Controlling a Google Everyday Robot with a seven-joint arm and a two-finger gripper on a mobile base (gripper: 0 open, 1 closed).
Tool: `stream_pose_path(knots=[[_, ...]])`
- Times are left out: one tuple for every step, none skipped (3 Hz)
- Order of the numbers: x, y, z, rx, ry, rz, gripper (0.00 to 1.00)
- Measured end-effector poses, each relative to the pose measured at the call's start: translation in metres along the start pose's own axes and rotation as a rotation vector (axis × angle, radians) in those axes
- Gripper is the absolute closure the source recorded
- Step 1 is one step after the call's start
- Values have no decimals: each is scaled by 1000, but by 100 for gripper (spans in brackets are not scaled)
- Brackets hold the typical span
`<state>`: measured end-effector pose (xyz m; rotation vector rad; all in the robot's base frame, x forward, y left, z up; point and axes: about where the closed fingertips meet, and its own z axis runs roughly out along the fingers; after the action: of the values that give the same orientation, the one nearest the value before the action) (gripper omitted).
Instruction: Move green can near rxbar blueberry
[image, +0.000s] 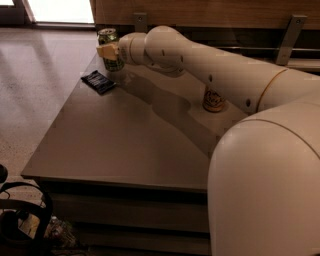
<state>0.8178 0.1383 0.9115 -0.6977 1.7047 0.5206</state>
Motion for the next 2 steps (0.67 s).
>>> stream_pose_path(knots=[[12,-10,9,25,-5,19,100],[35,-18,20,35,-27,55,100]])
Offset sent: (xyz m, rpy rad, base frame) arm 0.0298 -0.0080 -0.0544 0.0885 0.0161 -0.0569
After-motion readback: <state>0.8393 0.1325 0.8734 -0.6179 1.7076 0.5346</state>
